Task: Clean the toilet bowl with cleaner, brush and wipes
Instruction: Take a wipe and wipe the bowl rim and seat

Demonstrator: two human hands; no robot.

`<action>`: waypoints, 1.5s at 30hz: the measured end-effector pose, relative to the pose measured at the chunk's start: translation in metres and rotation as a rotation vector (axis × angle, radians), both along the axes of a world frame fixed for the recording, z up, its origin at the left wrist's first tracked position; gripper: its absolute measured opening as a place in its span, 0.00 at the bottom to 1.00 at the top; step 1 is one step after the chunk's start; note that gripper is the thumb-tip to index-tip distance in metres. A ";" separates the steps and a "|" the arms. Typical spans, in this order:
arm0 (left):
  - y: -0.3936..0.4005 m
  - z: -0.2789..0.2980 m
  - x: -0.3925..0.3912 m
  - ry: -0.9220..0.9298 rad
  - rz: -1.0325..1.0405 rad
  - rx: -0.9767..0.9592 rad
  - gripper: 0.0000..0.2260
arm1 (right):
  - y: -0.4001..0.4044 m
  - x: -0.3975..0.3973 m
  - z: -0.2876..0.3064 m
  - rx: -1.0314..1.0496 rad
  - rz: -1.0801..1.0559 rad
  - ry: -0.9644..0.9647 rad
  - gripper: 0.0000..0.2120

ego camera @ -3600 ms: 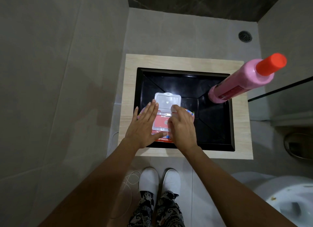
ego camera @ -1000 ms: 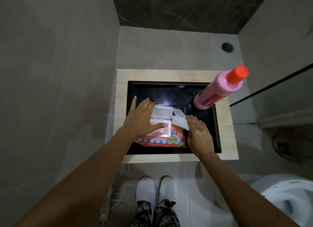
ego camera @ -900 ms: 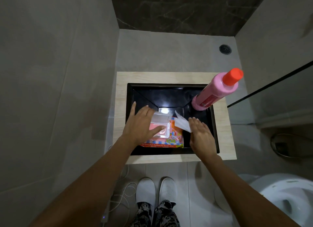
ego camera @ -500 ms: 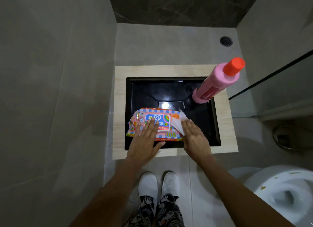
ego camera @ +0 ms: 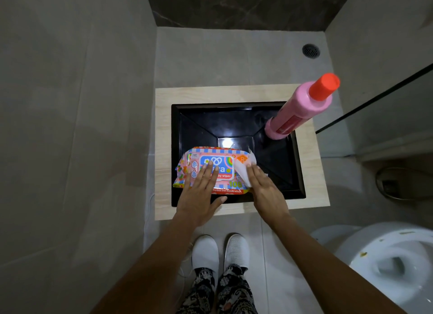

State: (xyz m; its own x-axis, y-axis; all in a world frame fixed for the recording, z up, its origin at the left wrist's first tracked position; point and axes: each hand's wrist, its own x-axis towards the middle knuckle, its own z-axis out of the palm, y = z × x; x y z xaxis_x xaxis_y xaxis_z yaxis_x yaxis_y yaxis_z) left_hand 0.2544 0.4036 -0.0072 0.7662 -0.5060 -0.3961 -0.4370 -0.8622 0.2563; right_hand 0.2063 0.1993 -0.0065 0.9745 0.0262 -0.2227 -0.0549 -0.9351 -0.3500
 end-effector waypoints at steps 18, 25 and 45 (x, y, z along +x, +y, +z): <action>-0.055 0.064 0.029 -0.018 -0.161 0.010 0.37 | -0.064 -0.035 0.065 -0.189 -0.264 0.003 0.34; -0.119 0.095 0.007 -0.051 -0.294 -0.015 0.37 | -0.110 -0.081 0.097 -0.137 -0.489 -0.030 0.26; -0.306 0.070 -0.141 0.036 -0.838 0.098 0.31 | -0.183 -0.324 0.053 -0.055 -1.129 0.101 0.27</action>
